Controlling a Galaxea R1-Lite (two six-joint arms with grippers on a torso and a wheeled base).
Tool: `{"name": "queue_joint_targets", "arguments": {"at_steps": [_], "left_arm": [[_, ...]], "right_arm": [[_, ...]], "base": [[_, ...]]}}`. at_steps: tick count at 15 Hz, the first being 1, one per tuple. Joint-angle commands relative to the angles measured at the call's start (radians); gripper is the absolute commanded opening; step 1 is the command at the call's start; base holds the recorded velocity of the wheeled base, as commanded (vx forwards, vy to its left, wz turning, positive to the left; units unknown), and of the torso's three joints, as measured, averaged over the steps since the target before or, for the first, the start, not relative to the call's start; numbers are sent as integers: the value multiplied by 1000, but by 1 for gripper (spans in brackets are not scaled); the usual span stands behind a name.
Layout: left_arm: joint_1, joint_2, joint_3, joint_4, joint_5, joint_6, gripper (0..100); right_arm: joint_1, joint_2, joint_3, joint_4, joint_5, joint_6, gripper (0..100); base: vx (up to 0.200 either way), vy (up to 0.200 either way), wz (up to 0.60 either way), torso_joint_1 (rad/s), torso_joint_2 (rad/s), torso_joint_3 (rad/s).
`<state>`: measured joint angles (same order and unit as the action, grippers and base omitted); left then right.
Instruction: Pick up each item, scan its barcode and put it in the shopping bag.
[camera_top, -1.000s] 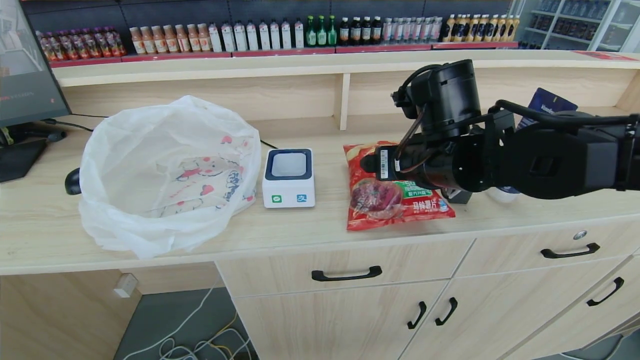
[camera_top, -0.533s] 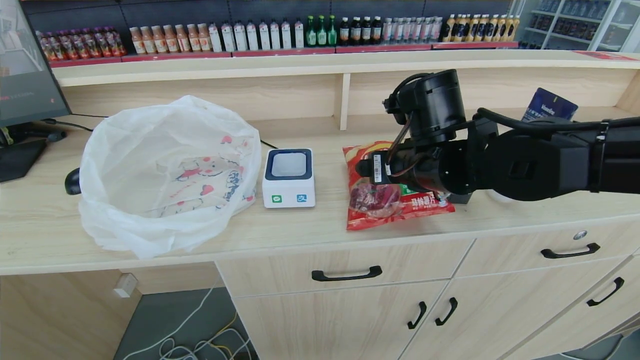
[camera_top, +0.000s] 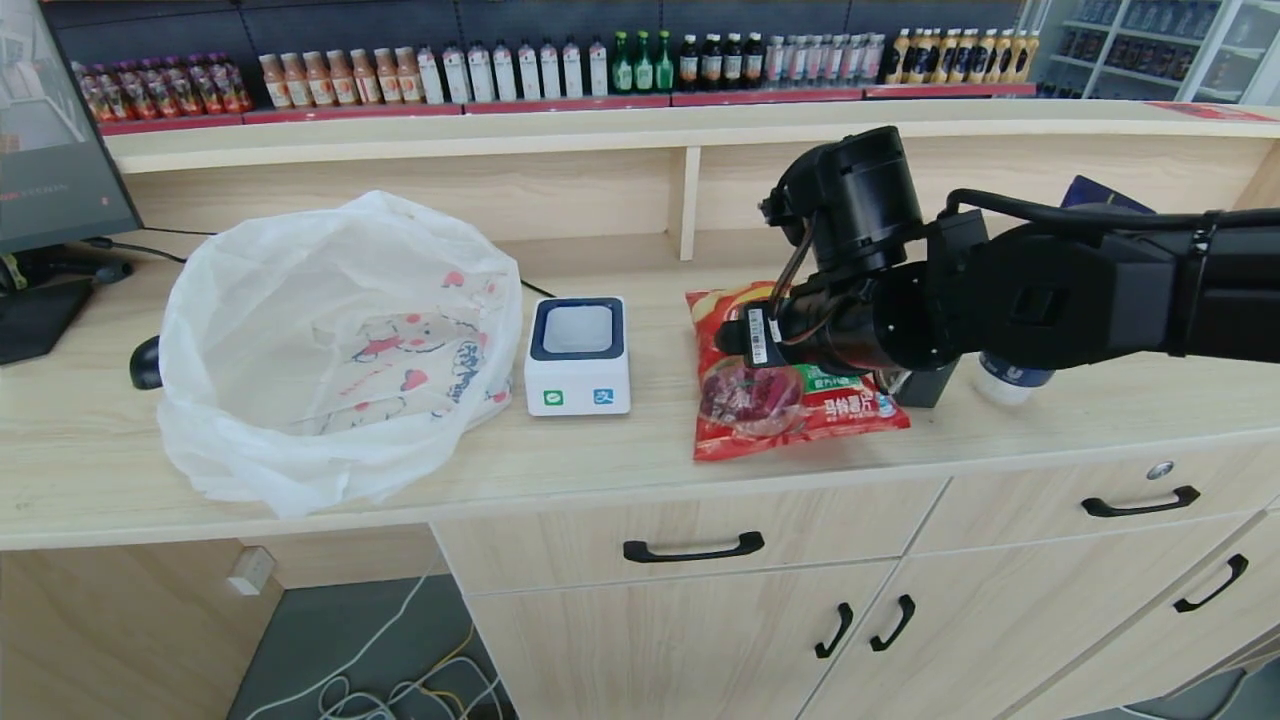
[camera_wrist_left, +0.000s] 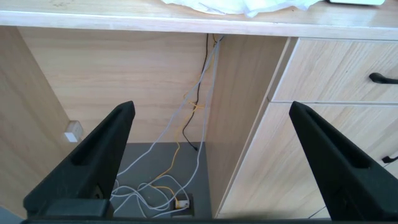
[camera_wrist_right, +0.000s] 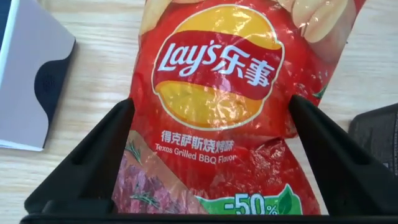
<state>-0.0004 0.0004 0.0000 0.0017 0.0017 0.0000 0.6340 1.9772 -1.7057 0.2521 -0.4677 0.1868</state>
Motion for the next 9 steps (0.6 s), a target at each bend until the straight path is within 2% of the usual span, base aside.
{"name": "queue_joint_targets", "arguments": {"at_steps": [1, 3, 9], "left_arm": [[-1, 0, 0, 0, 0, 0, 100], [0, 0, 0, 0, 0, 0, 100], [-1, 0, 0, 0, 0, 0, 100]], "right_arm": [[1, 35, -48, 10, 0, -7, 100], [1, 61, -83, 12, 1, -20, 100], [-31, 83, -78, 21, 14, -30, 100]], "base": [[0, 0, 0, 0, 0, 0], [0, 0, 0, 0, 0, 0], [0, 0, 0, 0, 0, 0]]}}
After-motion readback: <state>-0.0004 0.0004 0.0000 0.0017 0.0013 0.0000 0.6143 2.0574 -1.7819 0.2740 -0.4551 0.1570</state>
